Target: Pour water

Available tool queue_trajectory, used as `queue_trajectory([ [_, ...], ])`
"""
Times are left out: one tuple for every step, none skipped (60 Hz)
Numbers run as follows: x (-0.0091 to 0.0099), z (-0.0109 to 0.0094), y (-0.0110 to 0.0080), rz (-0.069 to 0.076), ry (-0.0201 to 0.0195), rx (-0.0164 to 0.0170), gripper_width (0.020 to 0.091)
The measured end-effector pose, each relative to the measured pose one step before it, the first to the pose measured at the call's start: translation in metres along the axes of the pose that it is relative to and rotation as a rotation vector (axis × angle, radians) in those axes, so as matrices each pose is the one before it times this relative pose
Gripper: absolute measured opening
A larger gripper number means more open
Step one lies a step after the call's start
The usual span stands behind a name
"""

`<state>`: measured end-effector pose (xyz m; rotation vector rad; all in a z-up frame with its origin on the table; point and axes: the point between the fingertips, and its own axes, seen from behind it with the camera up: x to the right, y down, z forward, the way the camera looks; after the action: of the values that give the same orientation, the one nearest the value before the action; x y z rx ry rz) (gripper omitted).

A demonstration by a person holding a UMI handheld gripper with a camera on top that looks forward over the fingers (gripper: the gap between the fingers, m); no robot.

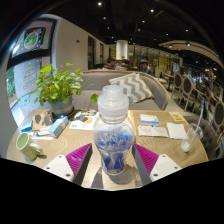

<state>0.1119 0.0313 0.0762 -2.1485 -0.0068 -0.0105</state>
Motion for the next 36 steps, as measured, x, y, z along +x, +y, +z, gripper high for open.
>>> queue_trajectory([
  [-0.00061, 0.00449, -0.00081, 0.0003, -0.00512, 0.00463, 0.0802],
  [0.00025, 0.00399, -0.00065, 0.0001, -0.00153, 0.00479, 0.0782],
  [0.00113, 0.0037, -0.00046, 0.0001, 0.00195, 0.00411, 0.076],
  [0.00077, 0.00372, -0.00023, 0.0002, 0.0026, 0.0035, 0.0737],
  [0.00201, 0.00757, -0.00145, 0.0008, -0.0001, 0.00176, 0.0715],
  [-0.00208, -0.00122, 0.00145, 0.002, 0.00306, 0.00289, 0.0689],
  [-0.00004, 0.00205, -0.00007, 0.002, 0.00113, 0.00404, 0.0661],
  [-0.00065, 0.00198, -0.00038, 0.002, -0.00087, 0.00473, 0.0622],
  [-0.00062, 0.00171, -0.00032, 0.0022, -0.00119, 0.00446, 0.0573],
  [0.0017, 0.00147, -0.0002, 0.0018, 0.00706, 0.00356, 0.0535],
  [0.00143, 0.00108, -0.00071, -0.0013, 0.00735, 0.00581, 0.0519],
  [0.00036, 0.00086, -0.0013, 0.0021, 0.00274, 0.00724, 0.0515],
  [0.00107, 0.00219, -0.00092, 0.0019, -0.00241, 0.00244, 0.0515],
  [-0.00041, -0.00005, -0.00091, -0.0005, 0.00008, 0.00336, 0.0503],
  [-0.00045, -0.00007, -0.00096, -0.0015, -0.00074, 0.00336, 0.05],
  [-0.00022, -0.00016, -0.00014, -0.0005, 0.00038, 0.00168, 0.049],
  [-0.00035, -0.00012, -0.00012, 0.0008, 0.0005, 0.00133, 0.0481],
  [0.0001, -0.00021, -0.00005, 0.0025, 0.0027, 0.00051, 0.0475],
  [0.00029, -0.00014, -0.0002, 0.0021, 0.00344, 0.00103, 0.0456],
  [0.00056, -0.00046, 0.00015, 0.003, 0.00479, -0.00066, 0.0456],
  [0.00007, -0.0002, -0.00009, 0.0034, 0.00401, 0.00034, 0.0432],
  [0.00042, -0.00022, 0.0001, -0.0001, 0.00429, -0.00118, 0.0426],
  [0.00059, -0.00045, -0.00029, -0.0012, 0.00547, 0.00073, 0.0425],
  [-0.00019, -0.00014, -0.00001, -0.0064, 0.00502, -0.00041, 0.0402],
  [0.00095, -0.00037, -0.00016, -0.0095, 0.00808, -0.00172, 0.0403],
  [0.00085, -0.0004, 0.00006, -0.0109, 0.01031, -0.00126, 0.0403],
  [0.0009, -0.00052, -0.00025, -0.012, 0.01102, -0.00136, 0.0403],
  [0.00049, -0.00074, -0.00051, -0.0124, 0.00954, -0.00141, 0.0401],
  [-0.00026, -0.00098, -0.00139, -0.0116, 0.0074, 0.00147, 0.0374],
  [-0.00011, -0.00136, -0.00169, -0.0105, 0.00808, 0.00161, 0.0373],
  [0.00018, -0.00171, -0.00186, -0.0096, 0.01086, 0.00221, 0.0373],
  [0.00002, -0.00176, -0.00193, -0.0123, 0.01005, 0.00056, 0.0373],
  [0.00001, -0.00182, -0.00198, -0.0145, 0.00981, -0.00083, 0.0373],
  [0.00074, -0.00062, -0.00203, -0.013, 0.01022, 0.00163, 0.0374],
  [-0.00026, -0.00342, -0.00465, -0.0098, 0.01433, 0.00285, 0.0374],
  [-0.00102, -0.00069, -0.00241, -0.0075, 0.01022, 0.00399, 0.0373],
])
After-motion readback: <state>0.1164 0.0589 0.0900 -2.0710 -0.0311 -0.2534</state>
